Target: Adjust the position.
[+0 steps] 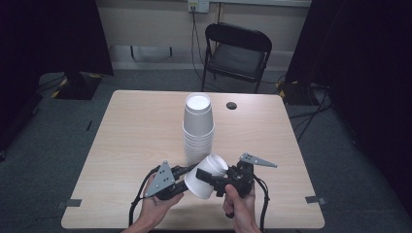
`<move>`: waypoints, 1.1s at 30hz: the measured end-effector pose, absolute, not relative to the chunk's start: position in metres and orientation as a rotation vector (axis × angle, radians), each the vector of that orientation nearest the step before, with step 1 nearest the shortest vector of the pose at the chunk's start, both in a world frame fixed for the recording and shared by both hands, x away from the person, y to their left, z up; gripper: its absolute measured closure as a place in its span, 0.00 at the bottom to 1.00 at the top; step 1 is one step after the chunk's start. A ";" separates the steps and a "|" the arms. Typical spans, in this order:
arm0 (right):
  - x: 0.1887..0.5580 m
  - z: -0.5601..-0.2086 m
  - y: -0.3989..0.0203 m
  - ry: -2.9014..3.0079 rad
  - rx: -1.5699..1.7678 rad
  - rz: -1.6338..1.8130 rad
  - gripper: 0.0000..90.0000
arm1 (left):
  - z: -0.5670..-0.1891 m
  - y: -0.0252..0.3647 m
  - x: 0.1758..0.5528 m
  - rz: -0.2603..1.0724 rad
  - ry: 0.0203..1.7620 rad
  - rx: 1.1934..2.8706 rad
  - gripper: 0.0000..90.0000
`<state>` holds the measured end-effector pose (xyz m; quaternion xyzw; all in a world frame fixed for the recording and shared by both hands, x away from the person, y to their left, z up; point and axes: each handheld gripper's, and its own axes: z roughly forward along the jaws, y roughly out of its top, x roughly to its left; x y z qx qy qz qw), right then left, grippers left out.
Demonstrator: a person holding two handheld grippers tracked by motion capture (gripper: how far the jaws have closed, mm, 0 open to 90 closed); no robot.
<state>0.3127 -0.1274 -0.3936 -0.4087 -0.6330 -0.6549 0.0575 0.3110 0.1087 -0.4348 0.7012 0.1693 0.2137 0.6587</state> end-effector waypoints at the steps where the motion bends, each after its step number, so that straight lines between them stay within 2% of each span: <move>1: 0.313 -0.391 -0.131 -1.918 -1.238 -2.005 0.15 | -0.435 0.109 0.312 0.462 0.387 1.597 0.90; 22: 0.320 -0.385 -0.145 -1.934 -1.239 -2.048 0.15 | -0.437 0.118 0.314 0.363 0.442 1.696 0.90; 33: 0.321 -0.375 -0.152 -2.029 -1.152 -2.044 0.17 | -0.436 0.129 0.316 0.236 0.521 1.825 0.91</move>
